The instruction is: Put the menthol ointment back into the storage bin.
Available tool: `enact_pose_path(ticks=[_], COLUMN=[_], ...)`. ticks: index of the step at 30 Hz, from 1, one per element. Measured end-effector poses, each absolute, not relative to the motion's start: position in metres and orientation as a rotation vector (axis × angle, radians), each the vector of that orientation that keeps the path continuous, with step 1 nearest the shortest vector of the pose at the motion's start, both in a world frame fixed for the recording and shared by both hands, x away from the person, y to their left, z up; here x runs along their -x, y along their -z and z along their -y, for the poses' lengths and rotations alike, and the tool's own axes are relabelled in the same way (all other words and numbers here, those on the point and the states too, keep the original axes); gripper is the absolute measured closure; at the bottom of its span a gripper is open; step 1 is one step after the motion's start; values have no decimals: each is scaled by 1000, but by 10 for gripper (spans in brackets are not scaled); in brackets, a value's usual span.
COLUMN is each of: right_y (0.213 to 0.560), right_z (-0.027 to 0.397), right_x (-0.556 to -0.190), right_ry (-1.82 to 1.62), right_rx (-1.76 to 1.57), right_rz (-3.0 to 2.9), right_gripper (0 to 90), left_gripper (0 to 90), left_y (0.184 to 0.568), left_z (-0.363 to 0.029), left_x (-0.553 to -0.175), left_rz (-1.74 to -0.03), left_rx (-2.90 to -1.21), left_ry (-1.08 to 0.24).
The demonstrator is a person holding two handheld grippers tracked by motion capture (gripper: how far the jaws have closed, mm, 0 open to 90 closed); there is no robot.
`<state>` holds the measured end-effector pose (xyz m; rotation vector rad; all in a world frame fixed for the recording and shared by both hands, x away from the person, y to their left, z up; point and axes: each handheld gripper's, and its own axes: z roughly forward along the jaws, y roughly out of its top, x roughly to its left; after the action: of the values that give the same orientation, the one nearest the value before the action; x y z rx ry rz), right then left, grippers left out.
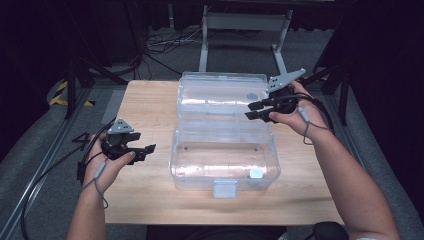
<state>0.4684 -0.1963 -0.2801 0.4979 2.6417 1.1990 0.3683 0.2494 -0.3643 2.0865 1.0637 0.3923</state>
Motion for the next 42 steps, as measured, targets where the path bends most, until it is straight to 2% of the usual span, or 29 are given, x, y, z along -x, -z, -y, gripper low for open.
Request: enact_pose_path(ticks=[26, 37, 42], right_y=[297, 302, 302], right_z=[155, 150, 151], right_x=[-507, -510, -510], right_ry=[-1185, -1135, -1133], right_rx=[-438, -437, -440], right_rz=[-2737, -2746, -2749], right_gripper=[687, 783, 799], left_gripper=[303, 304, 303], left_y=[365, 366, 362], left_z=[-238, -235, -229], left_x=[-363, -364, -362], left_rz=[-1000, -967, -936], left_rx=[-2071, -2049, -2055], left_ry=[-350, -306, -302])
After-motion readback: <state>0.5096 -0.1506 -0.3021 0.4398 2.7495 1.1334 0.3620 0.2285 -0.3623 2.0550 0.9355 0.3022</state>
